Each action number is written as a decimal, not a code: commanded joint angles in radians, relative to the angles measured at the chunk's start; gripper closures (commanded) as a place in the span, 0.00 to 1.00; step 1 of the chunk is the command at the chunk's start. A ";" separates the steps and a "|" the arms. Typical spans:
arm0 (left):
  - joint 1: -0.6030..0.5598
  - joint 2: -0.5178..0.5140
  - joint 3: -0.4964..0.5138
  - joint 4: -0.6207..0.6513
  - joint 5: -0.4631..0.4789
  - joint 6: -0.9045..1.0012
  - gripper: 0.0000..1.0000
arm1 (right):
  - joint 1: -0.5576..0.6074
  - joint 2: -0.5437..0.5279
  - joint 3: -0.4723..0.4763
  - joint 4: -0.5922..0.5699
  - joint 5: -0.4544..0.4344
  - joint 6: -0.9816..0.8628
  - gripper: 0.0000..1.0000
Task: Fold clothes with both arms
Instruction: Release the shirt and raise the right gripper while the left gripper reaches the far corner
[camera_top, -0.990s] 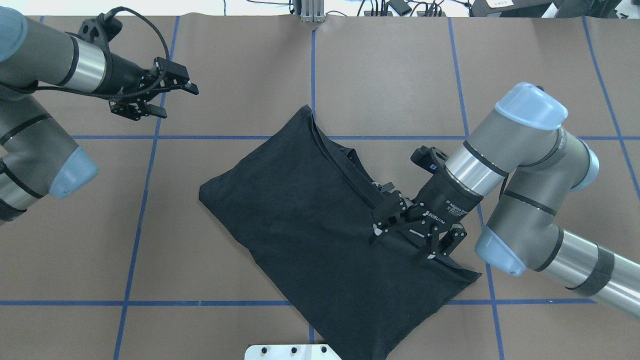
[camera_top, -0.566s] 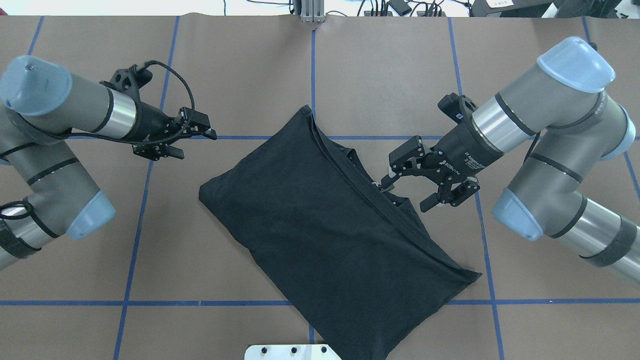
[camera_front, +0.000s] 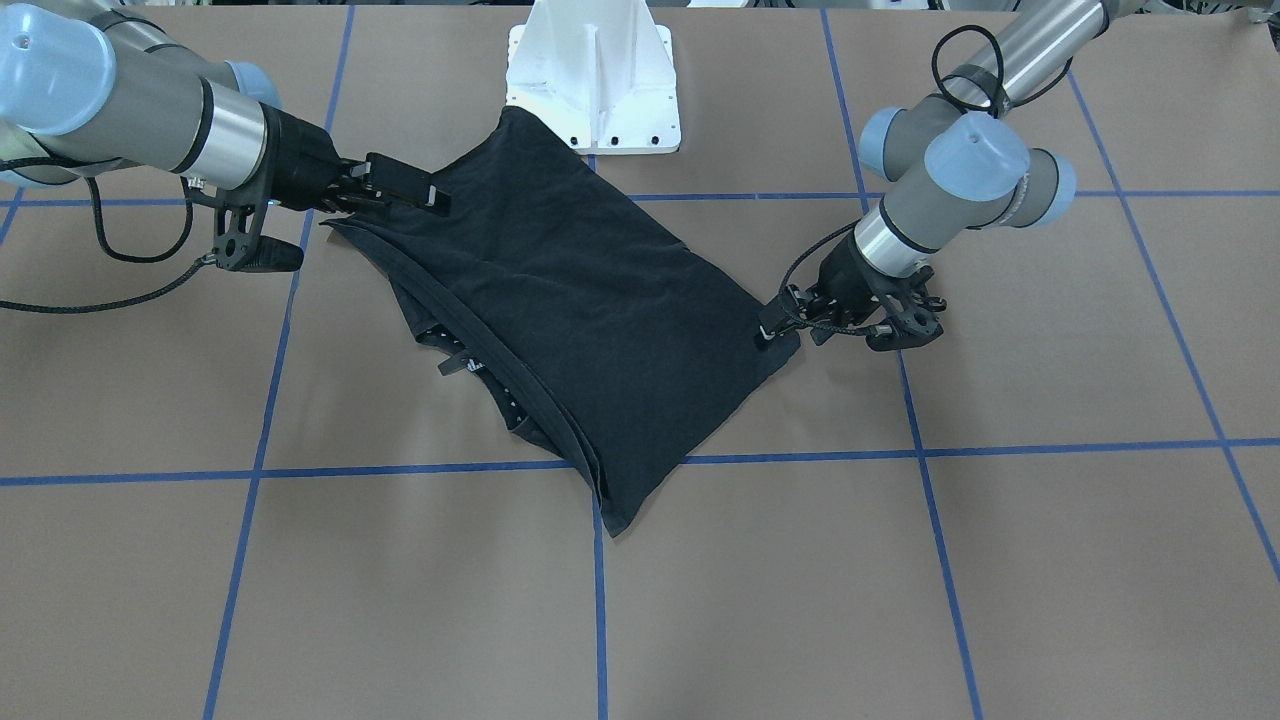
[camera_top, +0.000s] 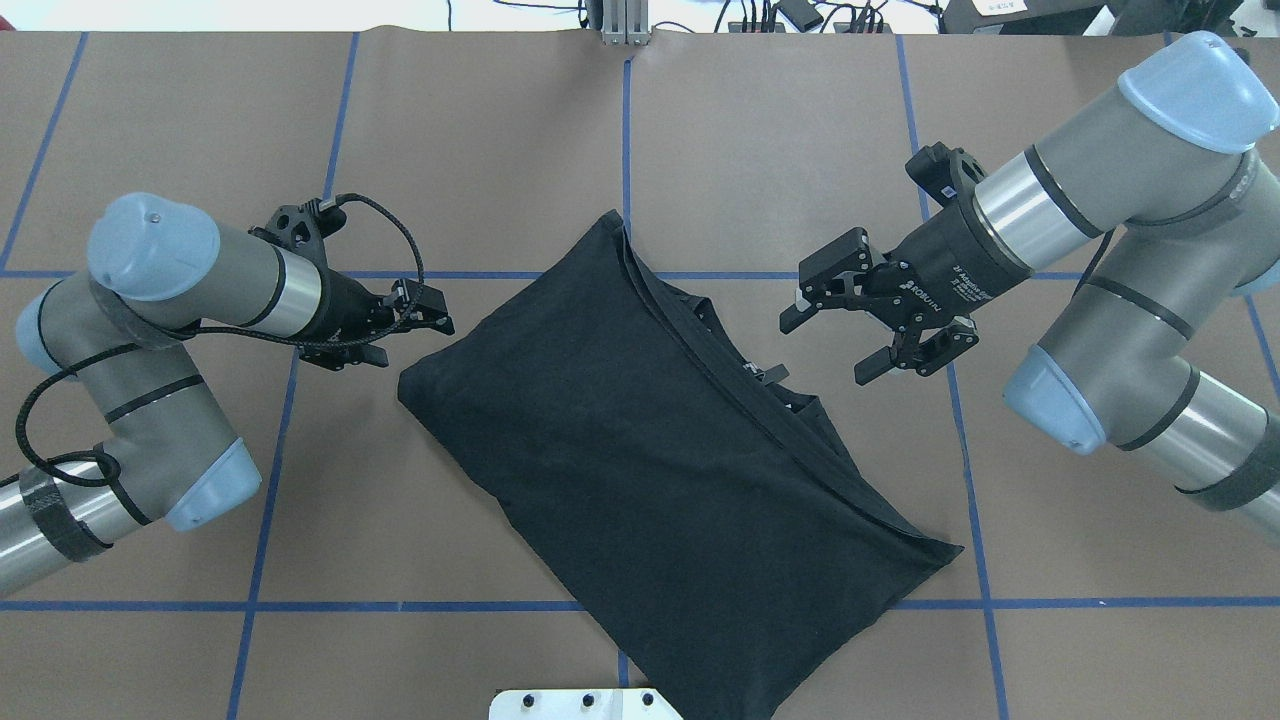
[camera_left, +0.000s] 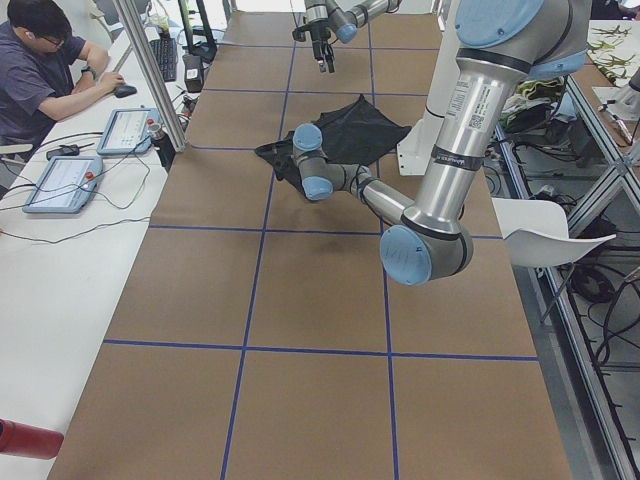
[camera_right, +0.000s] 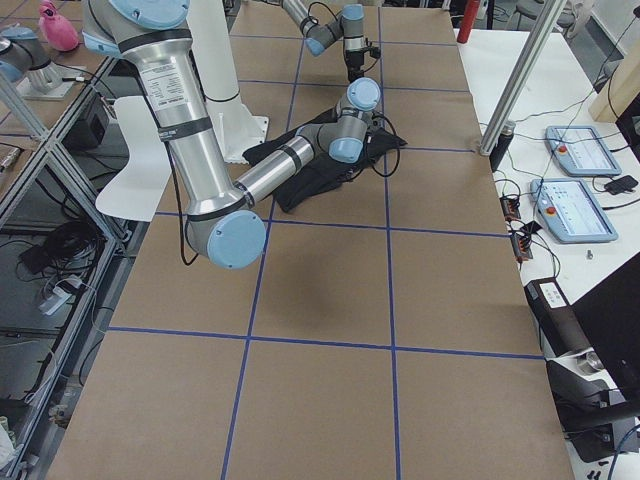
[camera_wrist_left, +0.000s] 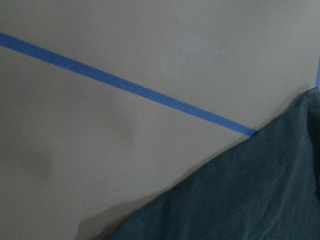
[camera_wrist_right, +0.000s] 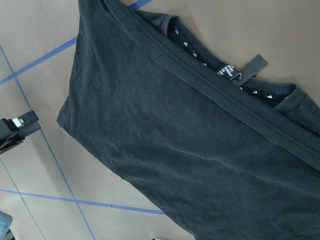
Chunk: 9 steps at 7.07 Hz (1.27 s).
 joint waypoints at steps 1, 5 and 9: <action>0.034 0.001 0.028 0.001 0.010 0.000 0.00 | 0.001 0.000 0.000 0.000 -0.003 0.000 0.00; 0.051 0.003 0.045 0.001 0.010 0.000 0.01 | 0.000 0.001 -0.004 0.000 -0.003 0.000 0.00; 0.053 0.003 0.045 0.001 0.009 0.000 0.40 | 0.000 0.001 -0.004 0.000 -0.003 0.000 0.00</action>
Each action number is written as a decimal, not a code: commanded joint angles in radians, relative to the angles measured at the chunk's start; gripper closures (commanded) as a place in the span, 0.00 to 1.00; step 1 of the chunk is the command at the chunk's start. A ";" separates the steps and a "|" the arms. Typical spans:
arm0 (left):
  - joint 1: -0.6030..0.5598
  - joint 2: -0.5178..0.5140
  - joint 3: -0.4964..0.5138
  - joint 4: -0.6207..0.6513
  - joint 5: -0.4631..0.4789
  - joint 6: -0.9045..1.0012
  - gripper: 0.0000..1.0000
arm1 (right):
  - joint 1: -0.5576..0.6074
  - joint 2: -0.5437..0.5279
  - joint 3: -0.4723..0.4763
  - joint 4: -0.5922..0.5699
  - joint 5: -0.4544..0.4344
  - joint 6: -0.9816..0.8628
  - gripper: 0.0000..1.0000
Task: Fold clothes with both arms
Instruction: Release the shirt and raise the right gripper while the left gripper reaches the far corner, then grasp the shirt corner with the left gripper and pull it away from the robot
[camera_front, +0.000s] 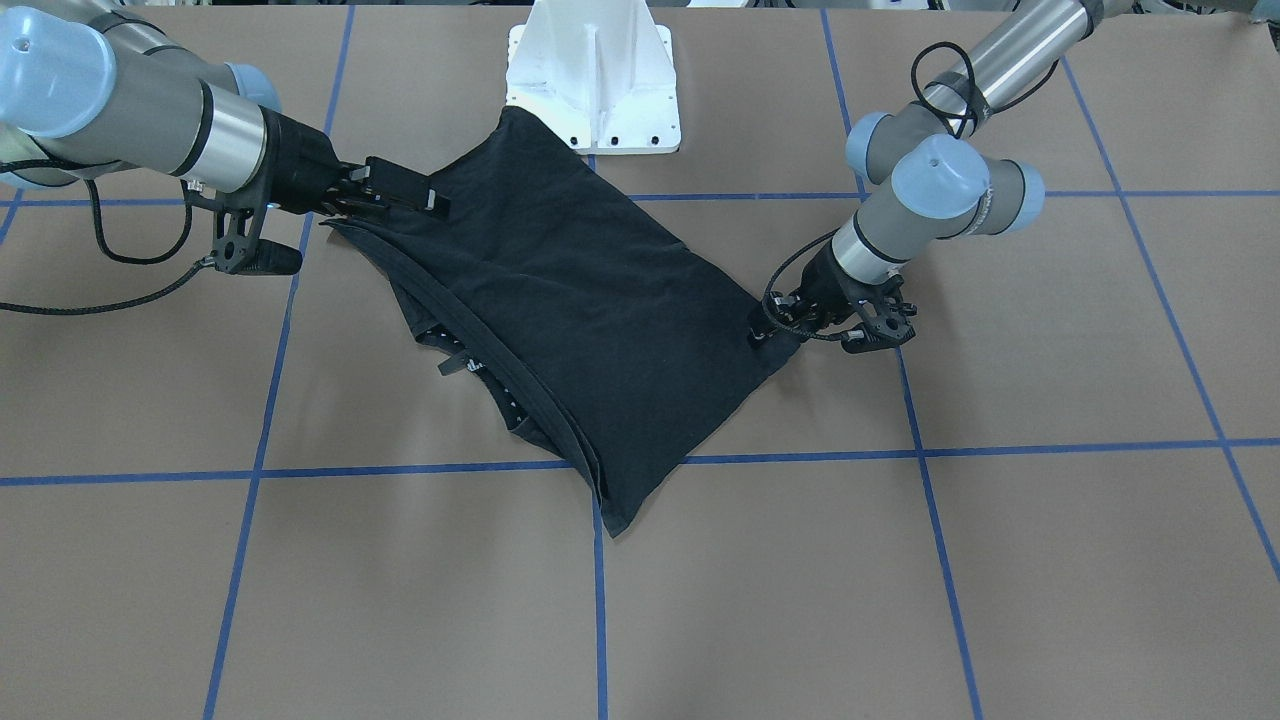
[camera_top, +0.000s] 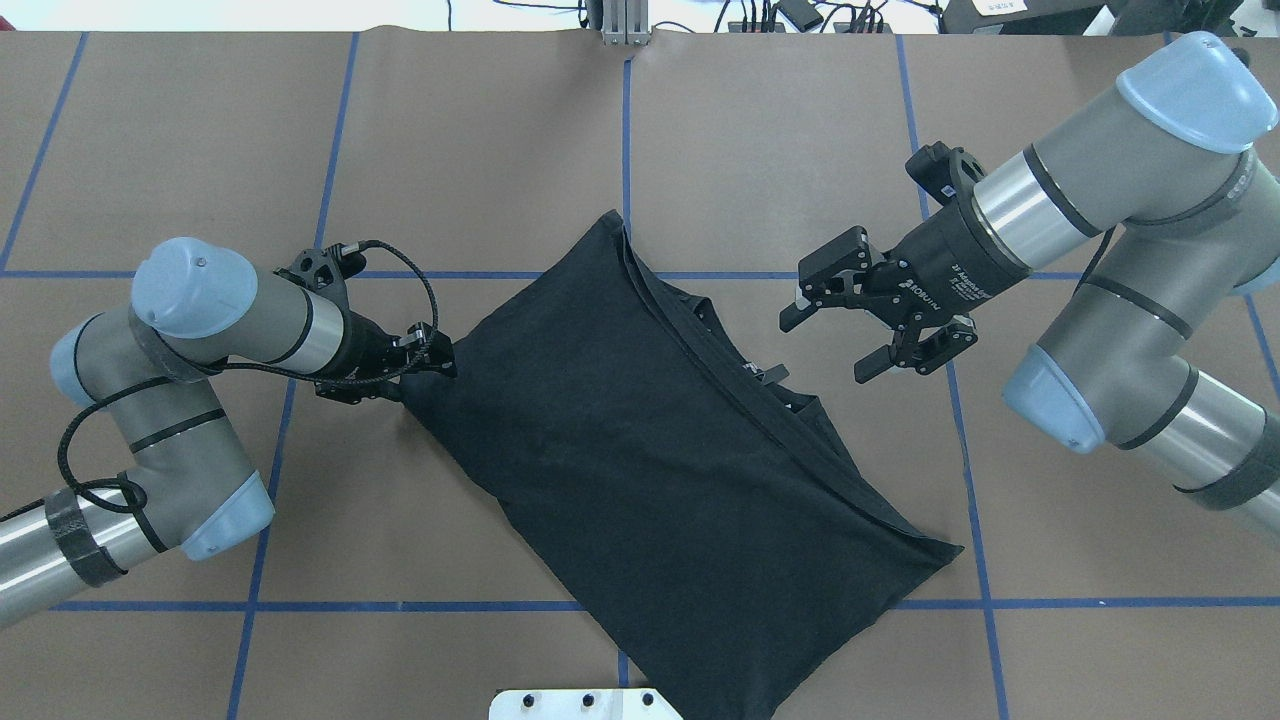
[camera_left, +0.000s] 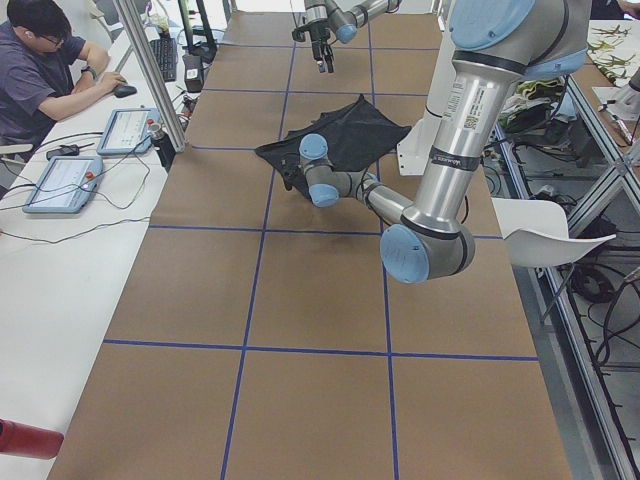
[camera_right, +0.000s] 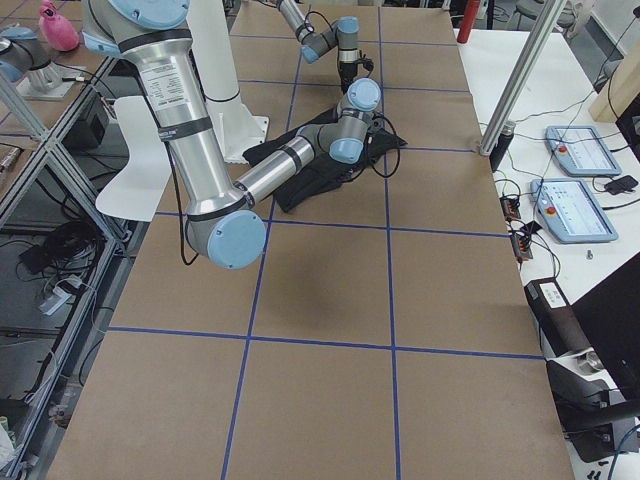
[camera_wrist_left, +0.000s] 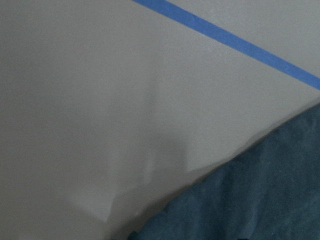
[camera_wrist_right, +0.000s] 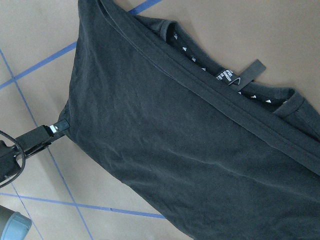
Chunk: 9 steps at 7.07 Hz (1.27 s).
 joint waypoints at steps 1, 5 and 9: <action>0.000 0.000 -0.005 0.000 -0.004 -0.002 0.59 | 0.000 0.000 0.000 0.000 0.000 0.000 0.00; -0.001 -0.015 -0.023 0.061 -0.002 -0.006 1.00 | 0.000 -0.002 -0.003 0.000 0.000 0.000 0.00; -0.027 -0.134 0.079 0.066 0.108 -0.026 1.00 | 0.000 0.000 -0.005 0.000 -0.012 0.002 0.00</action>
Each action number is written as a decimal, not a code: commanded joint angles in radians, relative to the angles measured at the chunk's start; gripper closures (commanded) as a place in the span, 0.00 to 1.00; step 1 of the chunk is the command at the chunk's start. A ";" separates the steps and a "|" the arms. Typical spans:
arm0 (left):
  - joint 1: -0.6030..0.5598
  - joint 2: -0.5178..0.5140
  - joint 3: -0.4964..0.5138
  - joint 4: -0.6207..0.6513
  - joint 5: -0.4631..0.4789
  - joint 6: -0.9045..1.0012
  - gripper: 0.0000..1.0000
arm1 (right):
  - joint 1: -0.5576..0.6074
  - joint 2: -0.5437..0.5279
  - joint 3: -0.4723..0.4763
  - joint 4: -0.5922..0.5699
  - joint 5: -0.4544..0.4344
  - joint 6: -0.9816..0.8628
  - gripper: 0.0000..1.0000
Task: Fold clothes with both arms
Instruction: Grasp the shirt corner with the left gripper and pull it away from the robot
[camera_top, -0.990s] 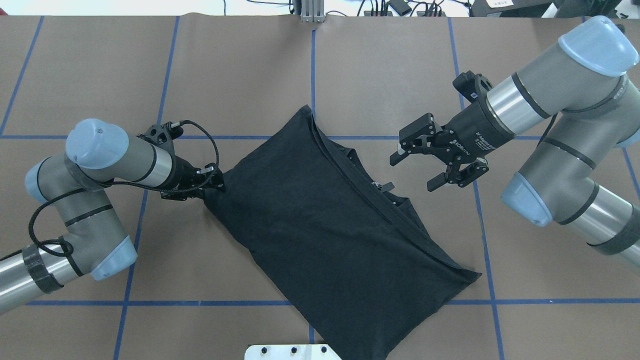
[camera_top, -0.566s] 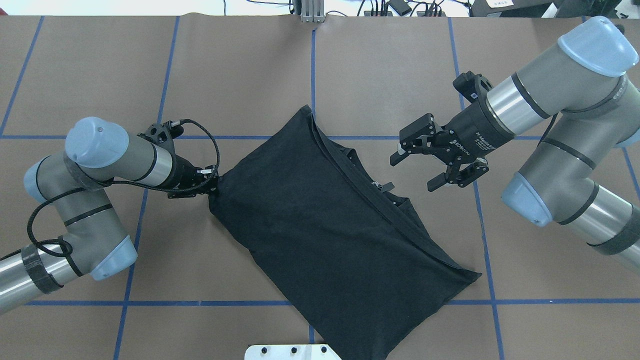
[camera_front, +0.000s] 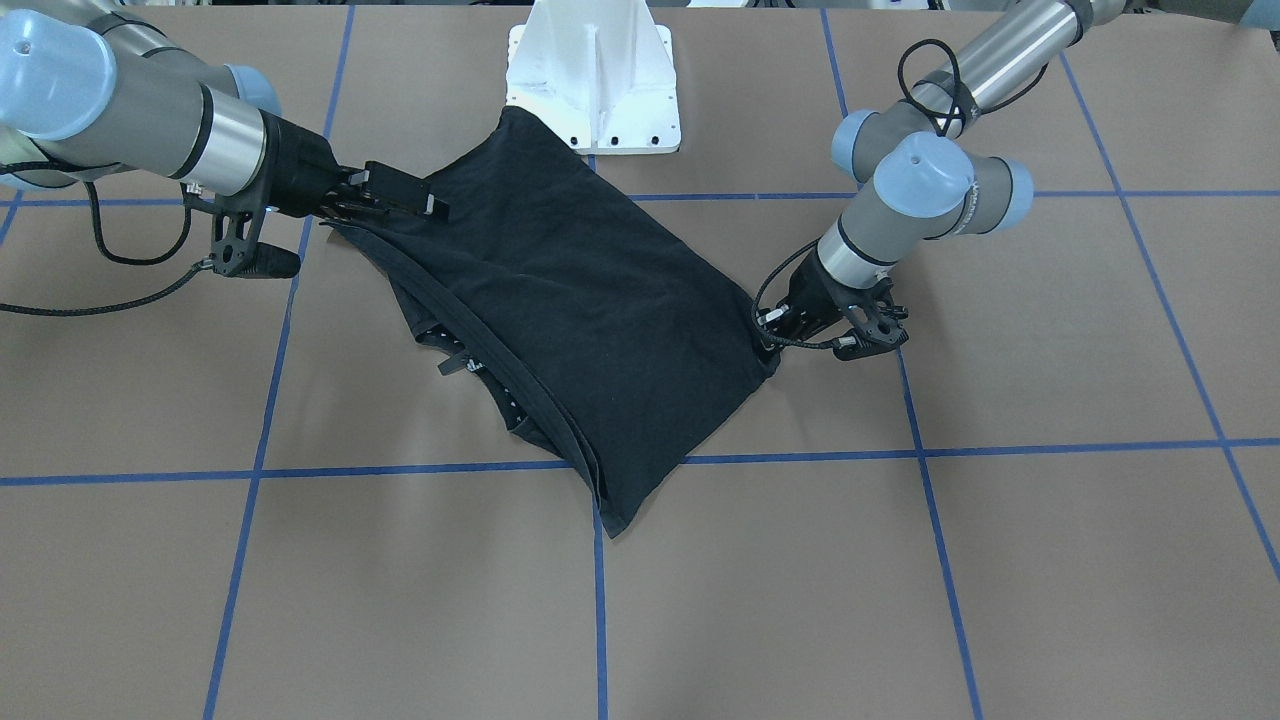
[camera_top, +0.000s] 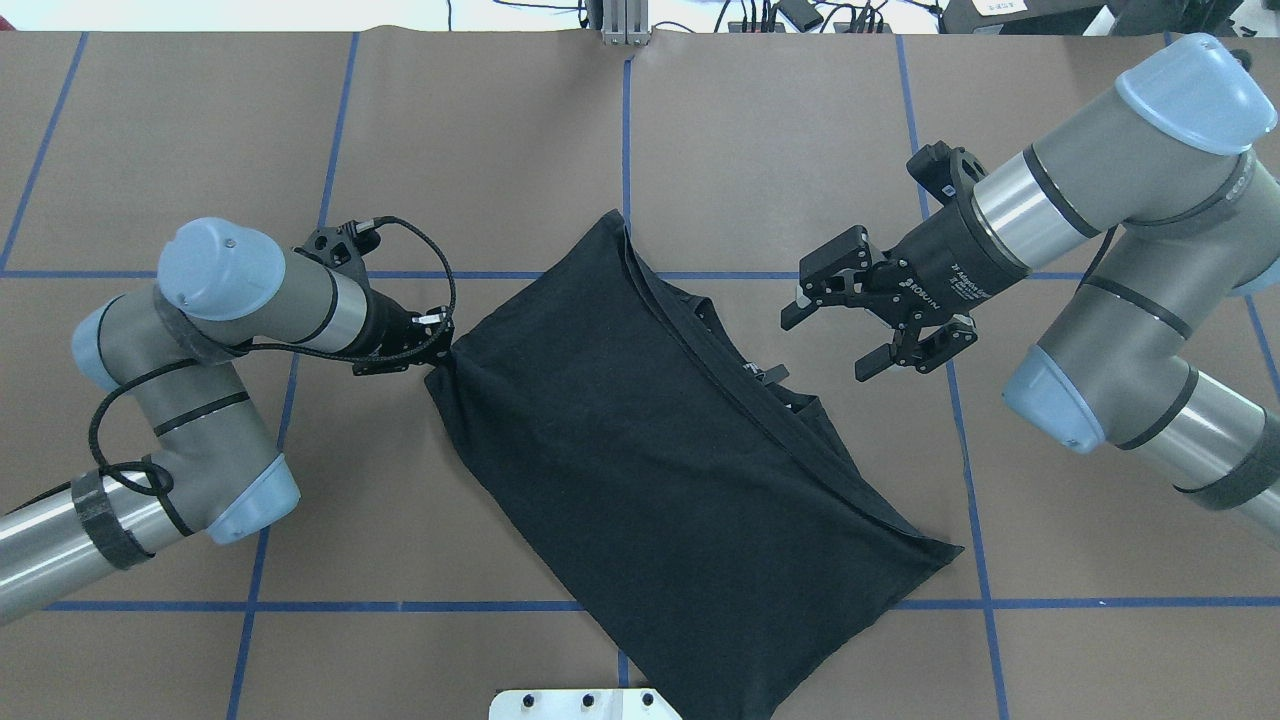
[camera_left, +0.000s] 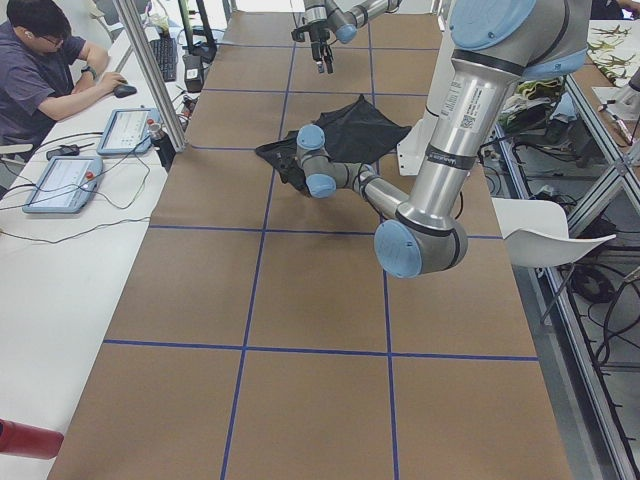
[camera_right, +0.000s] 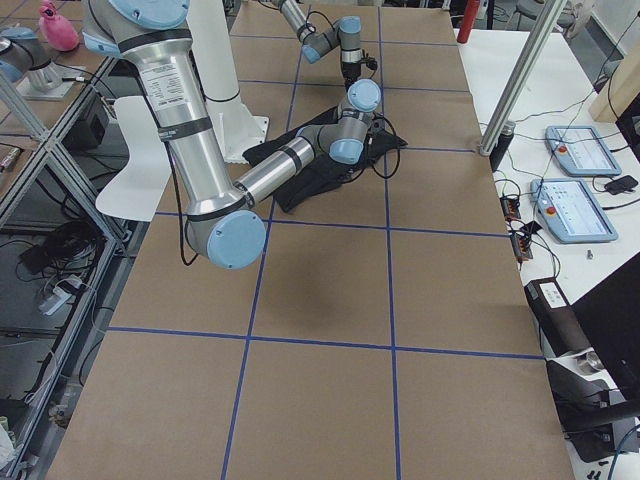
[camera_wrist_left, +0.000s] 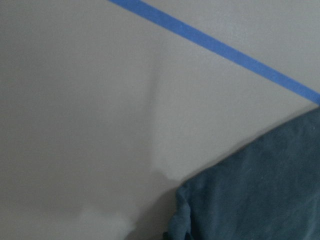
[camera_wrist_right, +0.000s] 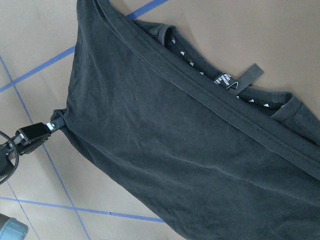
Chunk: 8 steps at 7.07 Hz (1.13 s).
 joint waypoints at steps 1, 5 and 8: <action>-0.039 -0.123 0.134 -0.001 0.040 0.002 1.00 | 0.000 0.001 0.000 -0.001 -0.008 0.001 0.00; -0.122 -0.327 0.355 -0.017 0.043 0.008 1.00 | 0.002 0.000 0.000 -0.001 -0.017 0.001 0.00; -0.124 -0.450 0.535 -0.129 0.124 0.006 1.00 | 0.003 -0.003 0.000 0.000 -0.023 0.001 0.00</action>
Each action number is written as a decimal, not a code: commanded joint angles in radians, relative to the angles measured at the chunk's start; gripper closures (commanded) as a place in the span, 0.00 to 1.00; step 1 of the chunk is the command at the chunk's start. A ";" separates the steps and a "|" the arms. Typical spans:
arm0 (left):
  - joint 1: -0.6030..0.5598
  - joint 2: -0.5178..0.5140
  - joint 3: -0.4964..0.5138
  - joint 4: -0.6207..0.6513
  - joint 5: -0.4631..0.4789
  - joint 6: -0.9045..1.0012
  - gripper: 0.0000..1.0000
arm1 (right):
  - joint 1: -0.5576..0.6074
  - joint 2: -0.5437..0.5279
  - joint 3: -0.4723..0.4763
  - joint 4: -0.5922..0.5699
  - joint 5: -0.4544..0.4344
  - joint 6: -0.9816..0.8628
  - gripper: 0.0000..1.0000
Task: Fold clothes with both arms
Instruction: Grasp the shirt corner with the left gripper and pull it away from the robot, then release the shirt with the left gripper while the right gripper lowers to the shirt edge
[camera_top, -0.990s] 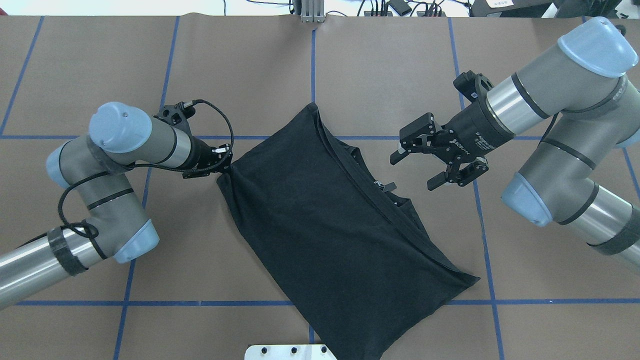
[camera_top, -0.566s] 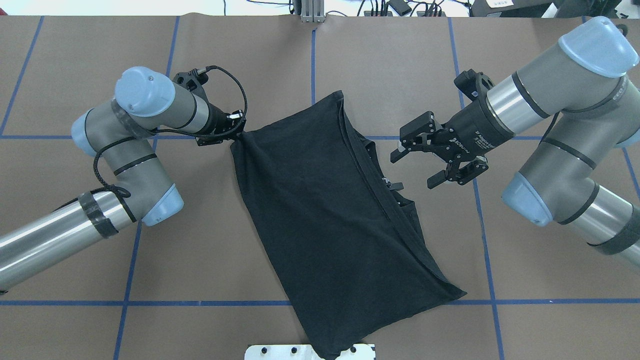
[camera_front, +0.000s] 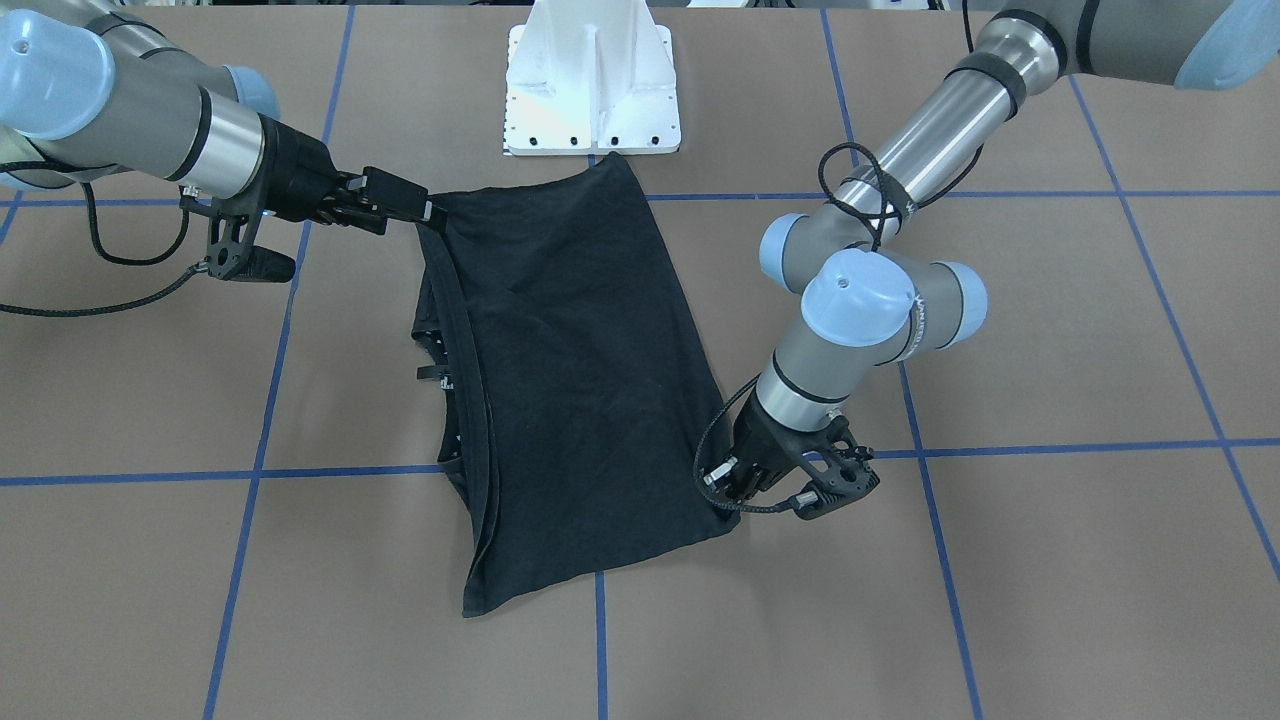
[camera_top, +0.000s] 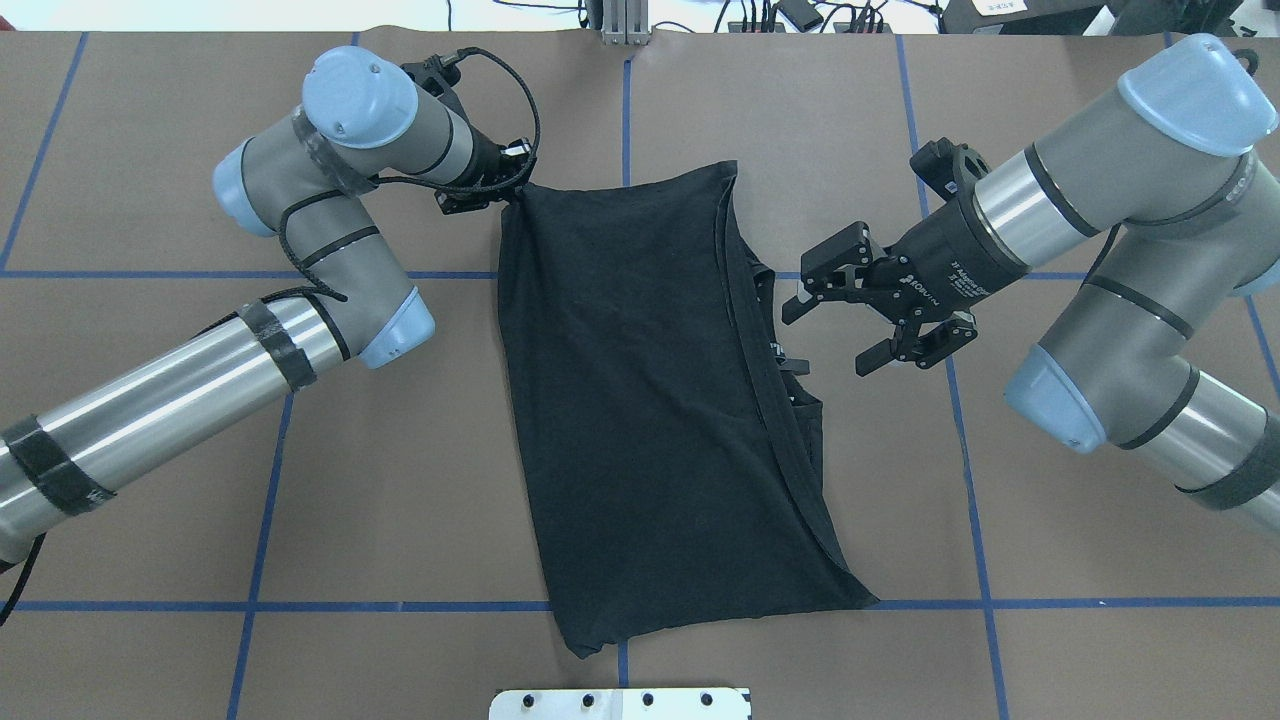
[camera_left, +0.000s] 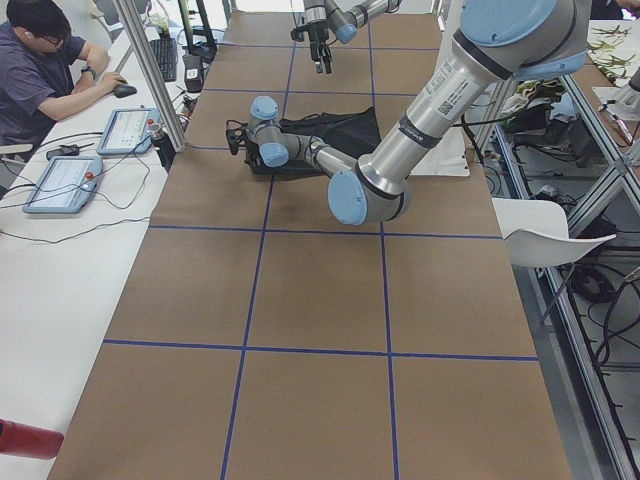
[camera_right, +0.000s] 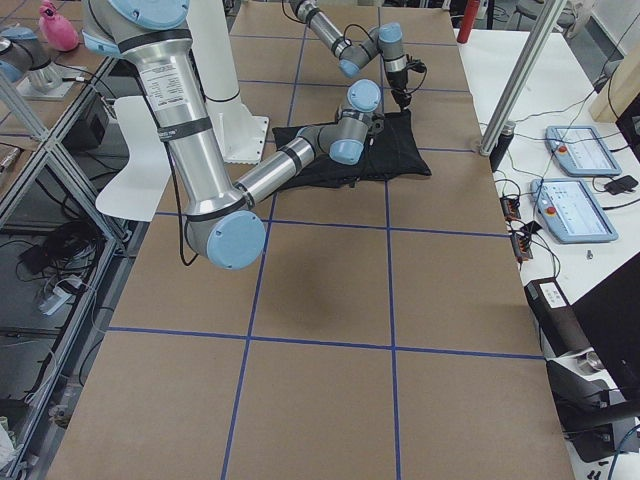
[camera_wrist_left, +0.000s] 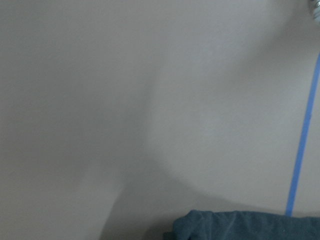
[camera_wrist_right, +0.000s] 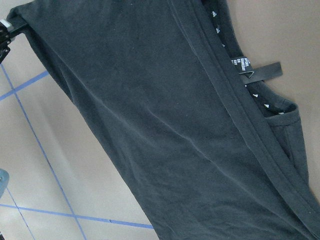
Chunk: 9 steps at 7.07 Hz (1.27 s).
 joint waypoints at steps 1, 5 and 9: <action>0.000 -0.071 0.141 -0.124 0.092 -0.002 1.00 | 0.001 -0.002 0.000 0.001 -0.001 0.002 0.00; 0.000 -0.094 0.181 -0.177 0.103 0.004 0.56 | 0.003 -0.005 0.000 0.000 -0.010 0.003 0.00; -0.040 -0.084 0.078 -0.142 0.092 0.124 0.00 | -0.002 -0.002 0.016 -0.002 -0.079 -0.020 0.00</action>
